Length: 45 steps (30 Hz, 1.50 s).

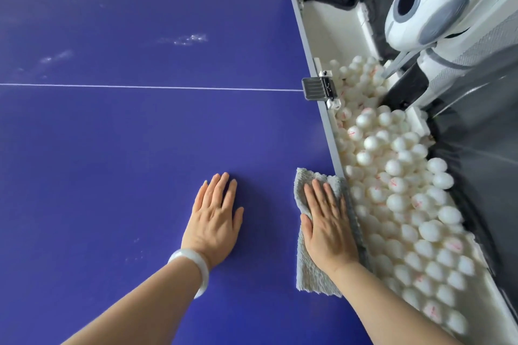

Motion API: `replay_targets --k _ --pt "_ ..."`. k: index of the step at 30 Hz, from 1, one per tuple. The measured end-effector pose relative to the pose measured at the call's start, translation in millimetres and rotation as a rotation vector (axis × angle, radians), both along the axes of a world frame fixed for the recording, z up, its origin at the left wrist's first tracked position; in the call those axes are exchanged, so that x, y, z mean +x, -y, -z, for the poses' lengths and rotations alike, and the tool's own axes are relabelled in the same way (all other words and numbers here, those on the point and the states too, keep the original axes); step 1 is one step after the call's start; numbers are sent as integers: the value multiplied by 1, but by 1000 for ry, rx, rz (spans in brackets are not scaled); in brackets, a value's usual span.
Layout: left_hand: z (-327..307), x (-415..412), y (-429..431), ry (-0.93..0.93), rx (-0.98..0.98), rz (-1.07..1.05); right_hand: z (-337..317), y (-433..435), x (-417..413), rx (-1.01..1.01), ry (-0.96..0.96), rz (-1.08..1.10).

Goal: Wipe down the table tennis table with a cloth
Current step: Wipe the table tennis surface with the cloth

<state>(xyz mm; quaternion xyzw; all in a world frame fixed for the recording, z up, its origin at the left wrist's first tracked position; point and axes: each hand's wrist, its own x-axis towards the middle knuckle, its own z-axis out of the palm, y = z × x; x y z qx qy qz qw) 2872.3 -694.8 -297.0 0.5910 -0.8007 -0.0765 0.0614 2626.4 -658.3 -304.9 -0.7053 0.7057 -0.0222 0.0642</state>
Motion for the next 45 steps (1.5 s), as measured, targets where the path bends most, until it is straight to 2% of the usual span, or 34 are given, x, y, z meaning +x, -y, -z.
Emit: replay_targets --k 5,7,10,11,12,14,16,17,20,21,22,23,26,28,30,33,34,35,38,40,42,45 --pt "4 5 -3 -23 -16 -7 2 77 36 0 34 333" --pt "4 5 -4 -26 -14 -9 5 79 48 -3 25 175" --pt "3 4 -4 -28 -5 -9 3 84 16 -27 62 -229" --pt "3 4 -4 -19 -1 -11 3 98 -1 -43 62 -256" --pt "3 4 -4 -10 1 -12 3 117 -14 -45 50 -202" --pt "5 4 -4 -3 -4 -12 2 162 -24 -23 23 62" --pt "7 4 -3 -2 -10 -16 -2 190 -5 -14 40 216" --pt "8 4 -2 -1 -15 -18 -3 192 13 -21 65 163" --pt "4 4 -3 -5 -17 -15 5 153 51 -28 107 -382" --pt "3 3 -3 -5 -16 -16 4 147 47 -25 100 -496" --pt "3 3 -3 -4 -9 -20 3 154 35 -35 110 -520" --pt "3 4 -3 -5 -4 -22 4 168 23 -49 100 -424" --pt "7 4 -3 -14 -3 -16 -1 219 -4 -15 47 111" --pt "8 4 -2 -13 -4 -14 -3 238 7 -16 44 238" --pt "8 4 -4 -11 -8 -16 -2 232 34 -20 68 114" --pt "4 3 -4 -8 1 -18 7 198 51 -38 52 -392" --pt "3 3 -3 -5 0 -20 6 201 45 -37 58 -475" --pt "4 3 -3 -2 -4 -20 3 214 37 -47 59 -462" --pt "6 4 -2 -11 -17 -13 0 266 8 -45 18 -58" --pt "8 4 -2 -17 -31 -13 -1 289 5 -26 7 98" --pt "10 4 -3 -20 -32 -20 -2 282 27 -56 -3 45" --pt "5 2 -5 -23 -20 -27 5 213 61 -95 27 -315"
